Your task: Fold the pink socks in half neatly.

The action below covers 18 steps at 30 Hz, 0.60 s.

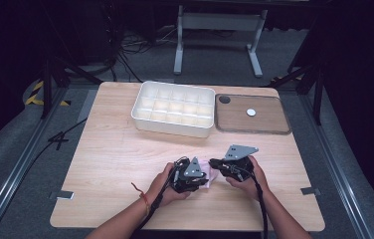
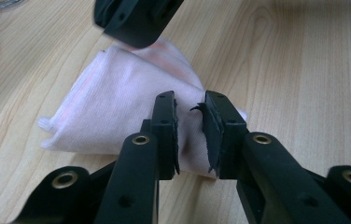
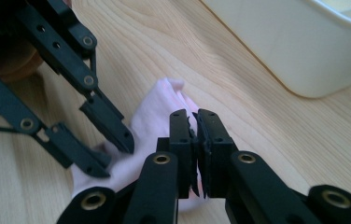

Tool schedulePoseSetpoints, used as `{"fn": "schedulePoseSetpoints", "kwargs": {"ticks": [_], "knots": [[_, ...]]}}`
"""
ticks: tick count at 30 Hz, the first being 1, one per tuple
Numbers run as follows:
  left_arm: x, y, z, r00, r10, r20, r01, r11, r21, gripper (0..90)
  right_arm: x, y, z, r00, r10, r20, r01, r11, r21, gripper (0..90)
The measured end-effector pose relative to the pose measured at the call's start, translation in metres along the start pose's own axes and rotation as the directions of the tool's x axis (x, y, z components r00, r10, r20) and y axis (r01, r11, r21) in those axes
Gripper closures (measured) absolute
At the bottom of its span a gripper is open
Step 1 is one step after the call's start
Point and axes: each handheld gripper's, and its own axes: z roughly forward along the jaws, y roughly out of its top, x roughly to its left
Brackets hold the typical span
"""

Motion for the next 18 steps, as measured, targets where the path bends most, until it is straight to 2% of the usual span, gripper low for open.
{"fn": "schedulePoseSetpoints", "kwargs": {"ticks": [2,5,9,11,15,18], "knots": [[0.000,0.000,0.000,1.0000,-0.005,0.004,0.005,1.0000,-0.002,74.8,0.000,0.000,0.003,1.0000,0.009,-0.002,-0.009,1.000,-0.003,85.4],[0.000,-0.001,0.001,0.9999,-0.009,0.008,0.009,0.9999,-0.005,74.9,0.000,0.000,0.012,0.9989,0.036,-0.030,-0.036,0.999,-0.002,84.5],[-0.001,-0.001,0.001,1.0000,-0.005,0.001,0.005,1.0000,0.000,75.1,0.003,-0.002,0.022,0.9996,0.026,-0.014,-0.026,0.998,0.050,83.6],[0.000,-0.001,0.000,1.0000,0.000,0.003,0.000,1.0000,0.004,75.1,0.003,-0.003,0.023,0.9995,0.031,-0.008,-0.030,0.998,0.055,84.5],[-0.003,-0.003,-0.005,0.9999,-0.006,0.009,0.006,1.0000,0.005,75.9,0.006,-0.002,0.025,0.9999,0.008,0.008,-0.009,0.997,0.072,86.7],[-0.006,-0.003,-0.006,1.0000,0.009,0.003,-0.009,0.9999,0.011,78.1,0.006,-0.002,0.026,0.9999,0.005,0.013,-0.006,0.997,0.072,88.0]]}}
